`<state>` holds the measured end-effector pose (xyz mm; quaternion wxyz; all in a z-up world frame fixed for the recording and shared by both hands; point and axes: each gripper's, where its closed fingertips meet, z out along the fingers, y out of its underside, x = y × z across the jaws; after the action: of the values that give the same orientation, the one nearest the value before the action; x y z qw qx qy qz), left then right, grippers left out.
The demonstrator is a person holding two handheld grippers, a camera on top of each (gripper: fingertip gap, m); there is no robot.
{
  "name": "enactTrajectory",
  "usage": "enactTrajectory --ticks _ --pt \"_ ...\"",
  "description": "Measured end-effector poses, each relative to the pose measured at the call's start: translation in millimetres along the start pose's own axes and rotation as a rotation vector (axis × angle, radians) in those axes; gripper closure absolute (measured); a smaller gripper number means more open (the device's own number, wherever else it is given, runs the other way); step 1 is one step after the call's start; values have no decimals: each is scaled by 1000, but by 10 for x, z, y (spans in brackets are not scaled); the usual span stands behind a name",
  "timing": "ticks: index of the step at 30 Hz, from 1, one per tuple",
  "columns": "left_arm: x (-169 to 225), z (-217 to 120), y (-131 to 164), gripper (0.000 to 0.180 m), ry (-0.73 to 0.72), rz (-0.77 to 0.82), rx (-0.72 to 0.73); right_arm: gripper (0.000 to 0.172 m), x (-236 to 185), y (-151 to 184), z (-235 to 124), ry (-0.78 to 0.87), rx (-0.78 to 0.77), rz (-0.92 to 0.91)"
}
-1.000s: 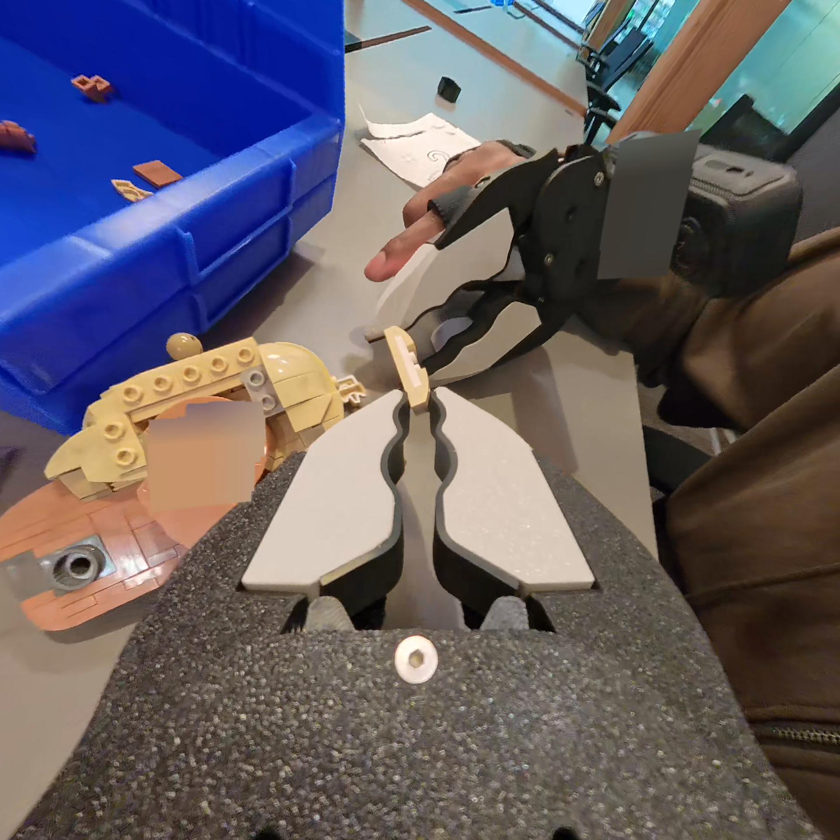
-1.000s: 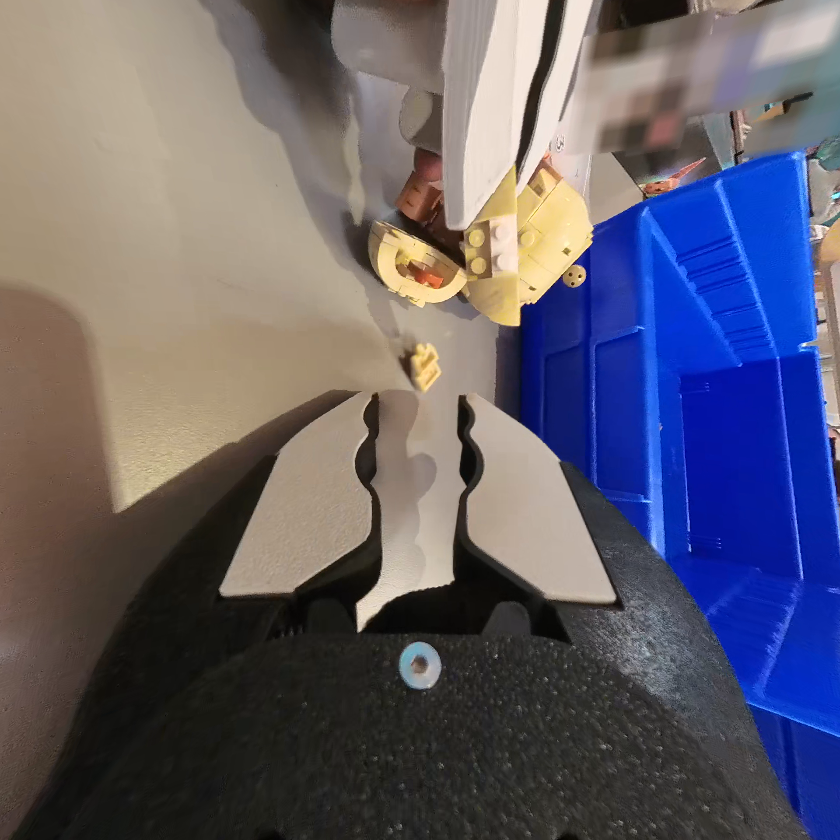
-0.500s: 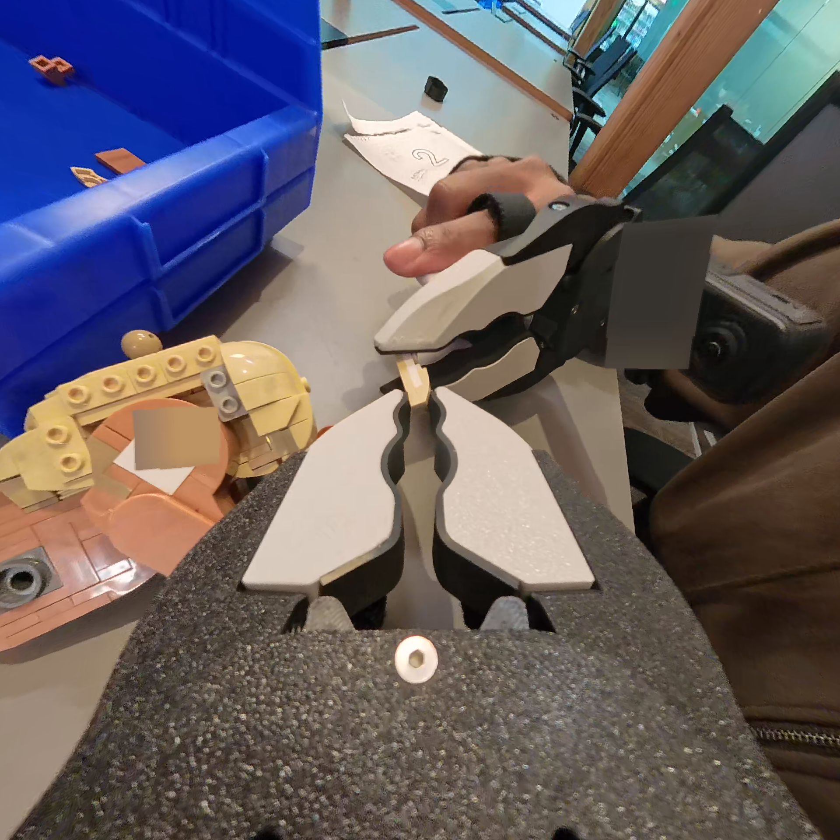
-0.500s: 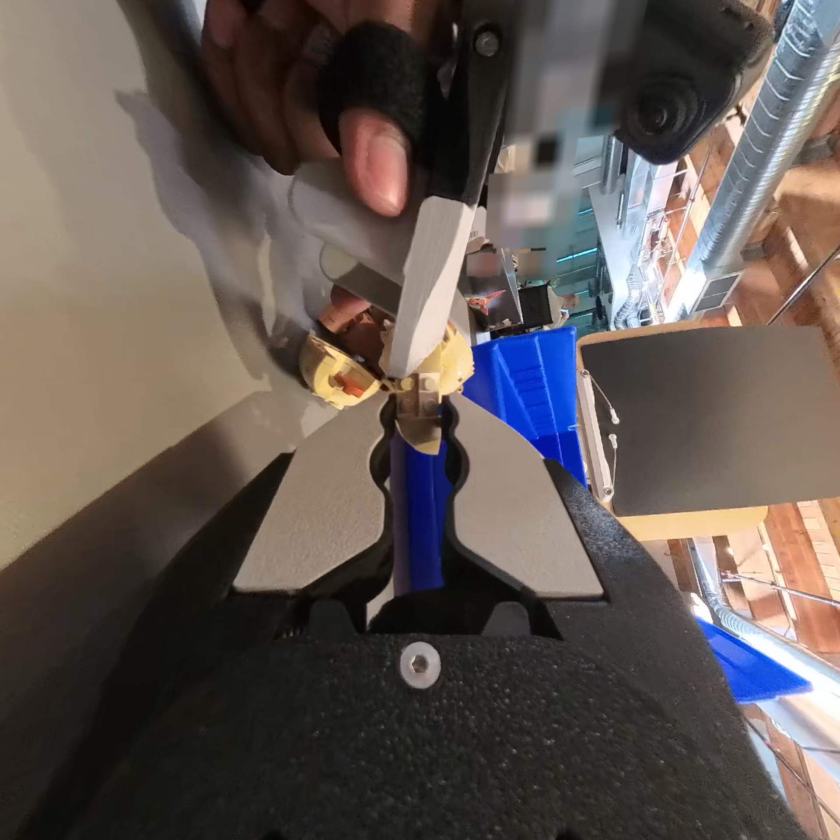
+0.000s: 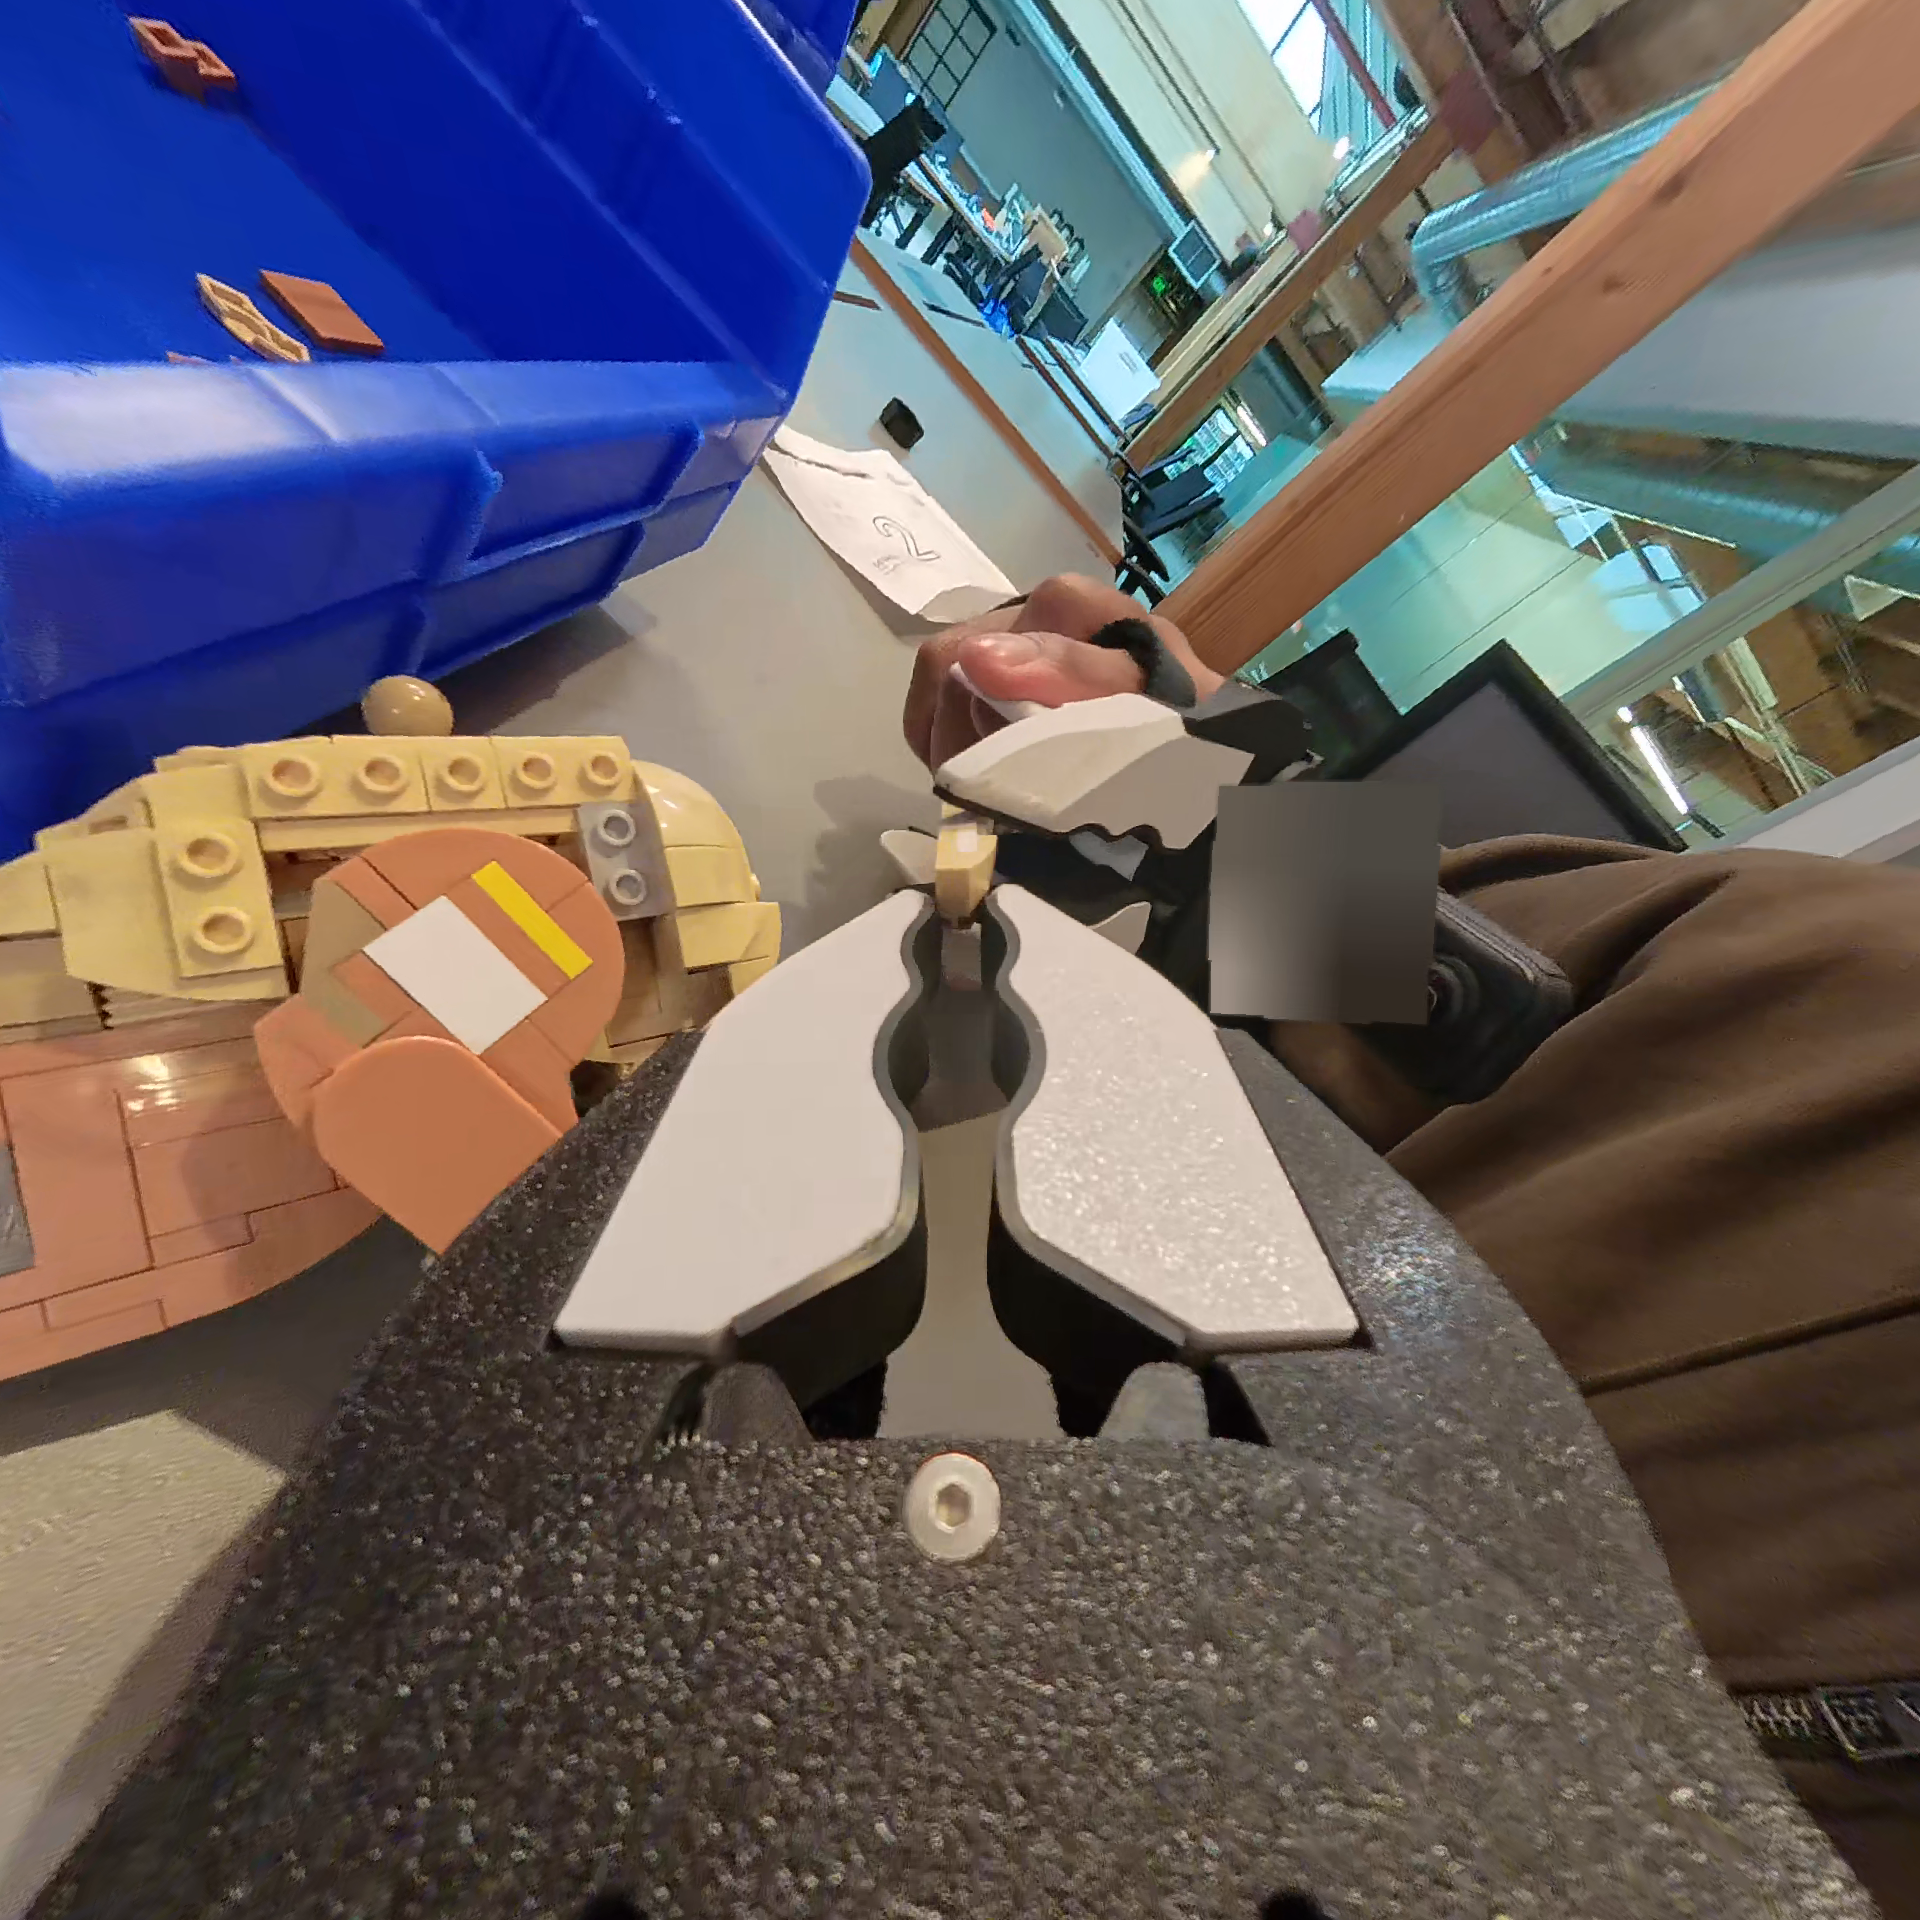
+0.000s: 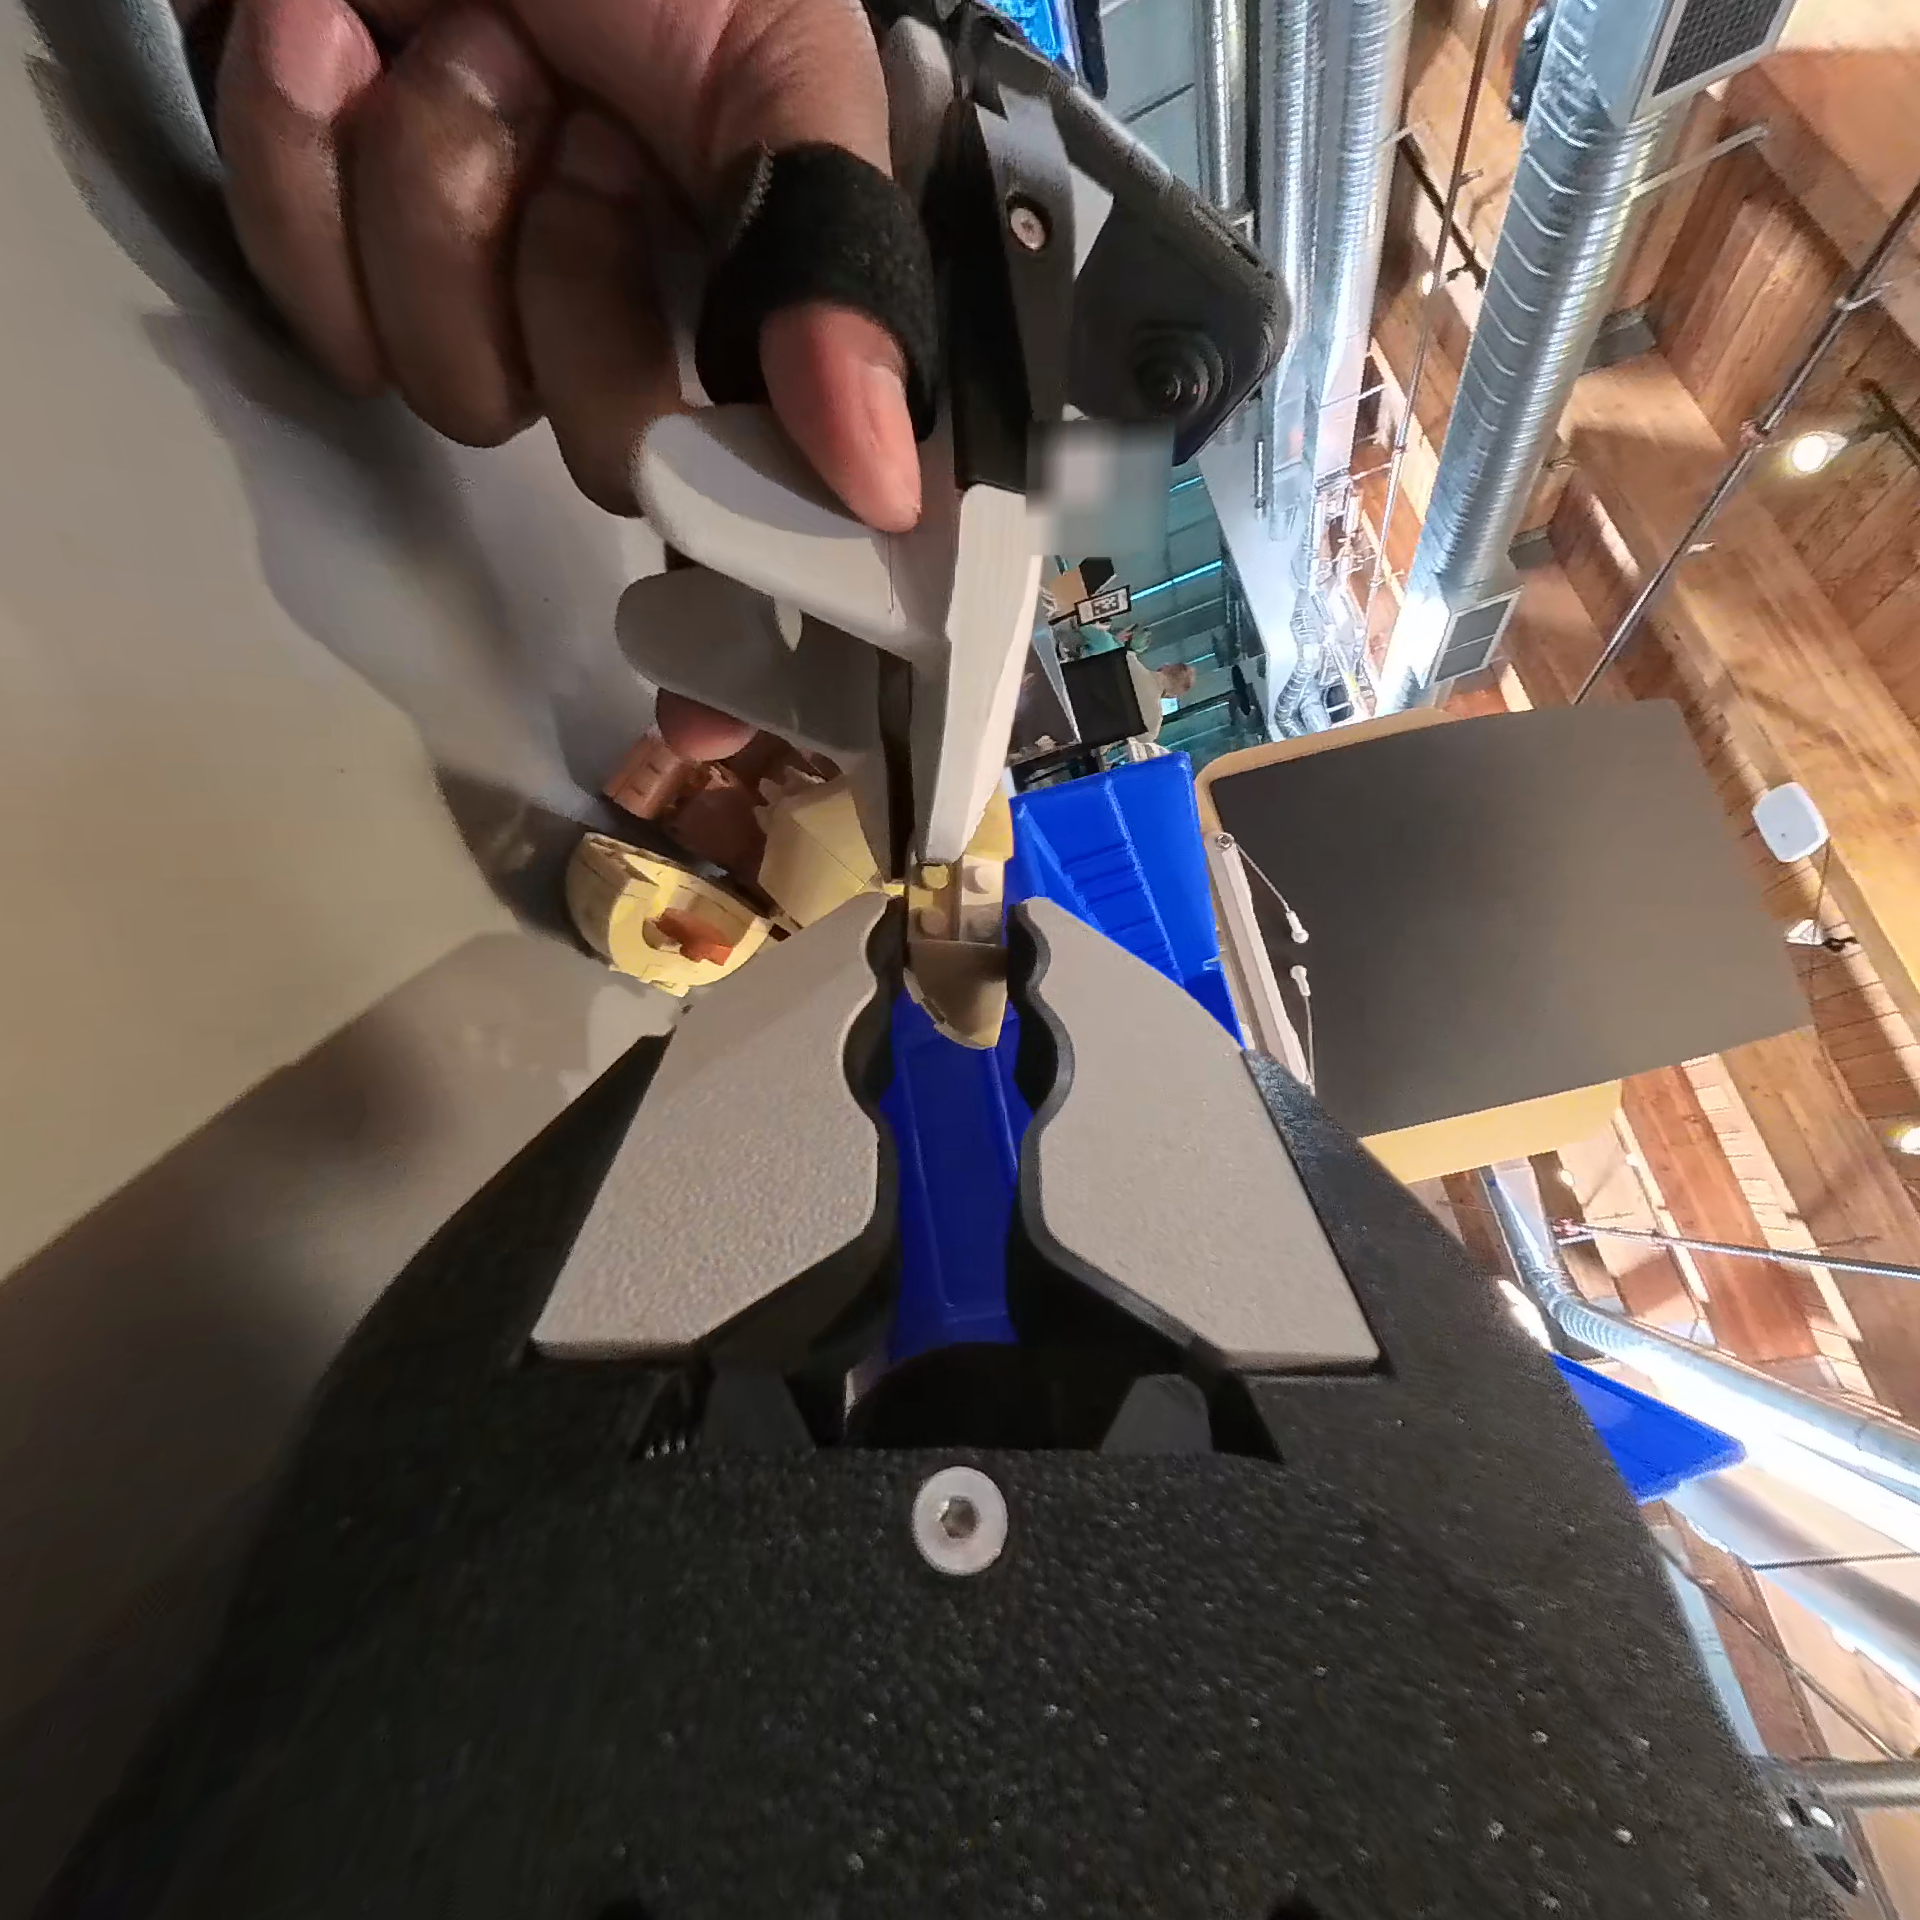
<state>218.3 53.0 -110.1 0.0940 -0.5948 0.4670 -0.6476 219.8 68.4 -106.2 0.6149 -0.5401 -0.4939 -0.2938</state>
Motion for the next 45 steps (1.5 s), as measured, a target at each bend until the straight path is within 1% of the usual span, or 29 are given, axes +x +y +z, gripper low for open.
enactTrajectory --ticks 4,6,8,10,11,12,13,16,20,22,24,25,28,32,36,45 --pt "-10 8 36 173 -3 64 -47 154 -43 6 -8 -54 23 45" --pt "10 19 48 172 -2 91 -66 154 -49 2 -25 -66 38 25" --pt "18 36 61 165 -10 114 -81 154 -84 -16 -34 -82 52 -2" --pt "37 51 84 162 -5 124 -99 153 -117 -41 -33 -88 58 -28" --pt "47 58 97 163 0 125 -107 153 -125 -60 -37 -87 66 -41" --pt "51 61 109 170 0 131 -110 153 -129 -76 -40 -85 73 -50" --pt "51 60 108 170 -3 147 -108 153 -125 -86 -44 -81 77 -56" --pt "45 49 80 171 -33 199 -97 153 -85 -77 -30 -46 59 -53" --pt "18 37 49 171 -128 330 -87 147 -26 11 9 -10 -11 -36" --pt "44 50 58 171 -142 368 -89 147 -22 29 18 -9 -30 -28" --pt "48 55 61 171 -156 376 -87 151 -43 22 21 -9 -37 -51" --pt "50 57 65 171 -152 366 -87 154 -52 18 24 -7 -42 -69" --pt "36 46 51 171 -135 313 -68 154 -49 30 41 -9 -68 -73" --pt "45 37 23 170 -64 154 -29 154 -25 25 40 15 -78 -117" --pt "40 33 22 169 -14 33 -11 154 -16 29 42 51 -85 -197" --pt "48 31 23 168 37 -85 17 154 12 3 22 131 -67 -377"
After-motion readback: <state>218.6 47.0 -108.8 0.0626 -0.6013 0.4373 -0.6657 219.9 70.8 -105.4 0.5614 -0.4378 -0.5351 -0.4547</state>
